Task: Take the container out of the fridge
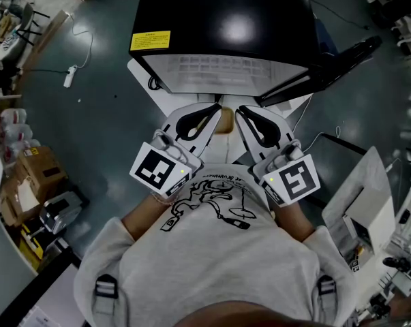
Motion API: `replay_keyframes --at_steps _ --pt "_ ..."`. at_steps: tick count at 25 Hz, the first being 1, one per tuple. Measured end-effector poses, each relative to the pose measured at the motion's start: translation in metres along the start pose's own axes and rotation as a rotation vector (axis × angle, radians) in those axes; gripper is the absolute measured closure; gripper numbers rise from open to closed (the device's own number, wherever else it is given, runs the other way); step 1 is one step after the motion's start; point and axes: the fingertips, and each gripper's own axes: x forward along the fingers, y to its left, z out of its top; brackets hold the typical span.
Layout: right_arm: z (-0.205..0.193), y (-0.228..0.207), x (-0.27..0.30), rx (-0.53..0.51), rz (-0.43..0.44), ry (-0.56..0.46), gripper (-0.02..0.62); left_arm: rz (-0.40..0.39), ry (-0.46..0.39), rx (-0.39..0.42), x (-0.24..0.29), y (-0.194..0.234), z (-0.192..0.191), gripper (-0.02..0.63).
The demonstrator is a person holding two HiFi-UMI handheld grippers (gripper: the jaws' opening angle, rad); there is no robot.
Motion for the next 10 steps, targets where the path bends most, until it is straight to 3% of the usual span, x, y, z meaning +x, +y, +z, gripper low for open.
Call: replay_keyframes --at_steps 10 --pt "0.0023 -0.0011 0.0013 -0.004 -0.002 0.0 0.552 -0.002 -0.004 -0.003 -0.0005 0.0011 0.0019 0.591"
